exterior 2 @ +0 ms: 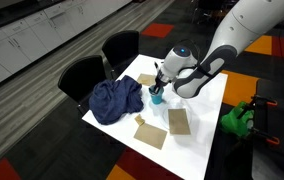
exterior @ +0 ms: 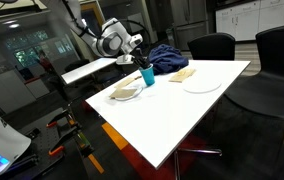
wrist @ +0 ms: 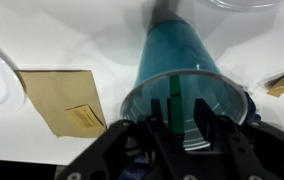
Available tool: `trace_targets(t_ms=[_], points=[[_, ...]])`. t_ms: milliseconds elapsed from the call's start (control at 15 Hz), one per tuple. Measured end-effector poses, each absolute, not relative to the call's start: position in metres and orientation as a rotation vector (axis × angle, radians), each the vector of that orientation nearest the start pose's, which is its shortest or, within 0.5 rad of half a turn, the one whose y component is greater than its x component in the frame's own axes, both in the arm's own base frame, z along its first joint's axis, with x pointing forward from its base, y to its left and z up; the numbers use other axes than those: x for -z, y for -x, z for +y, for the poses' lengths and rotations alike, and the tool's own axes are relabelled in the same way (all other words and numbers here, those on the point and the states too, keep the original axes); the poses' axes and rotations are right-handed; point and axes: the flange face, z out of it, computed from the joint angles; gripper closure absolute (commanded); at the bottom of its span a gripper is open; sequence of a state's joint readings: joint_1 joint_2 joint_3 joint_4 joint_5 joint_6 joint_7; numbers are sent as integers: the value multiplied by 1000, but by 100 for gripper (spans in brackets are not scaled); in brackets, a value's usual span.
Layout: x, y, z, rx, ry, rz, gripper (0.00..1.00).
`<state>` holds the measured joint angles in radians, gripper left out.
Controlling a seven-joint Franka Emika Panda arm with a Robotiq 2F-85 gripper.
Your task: Remove the pen from the cup and put it on the table
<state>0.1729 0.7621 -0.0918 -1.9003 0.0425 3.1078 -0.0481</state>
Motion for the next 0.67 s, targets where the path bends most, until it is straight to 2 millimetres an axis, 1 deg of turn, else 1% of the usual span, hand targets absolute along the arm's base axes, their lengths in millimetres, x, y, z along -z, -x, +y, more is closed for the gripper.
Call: trace_targets(t_ms=[200,267,400,467,533,667], points=[[-141,-655,53,692,3099,-195,66],[-140,-656,54,687,3101,-195,71],[-139,-658,54,678,3103,-196,86],[-138,-659,55,677,3103,-197,98],[-138,-659,55,677,3102,-198,100],[-139,-661,56,681,3101,-199,97]])
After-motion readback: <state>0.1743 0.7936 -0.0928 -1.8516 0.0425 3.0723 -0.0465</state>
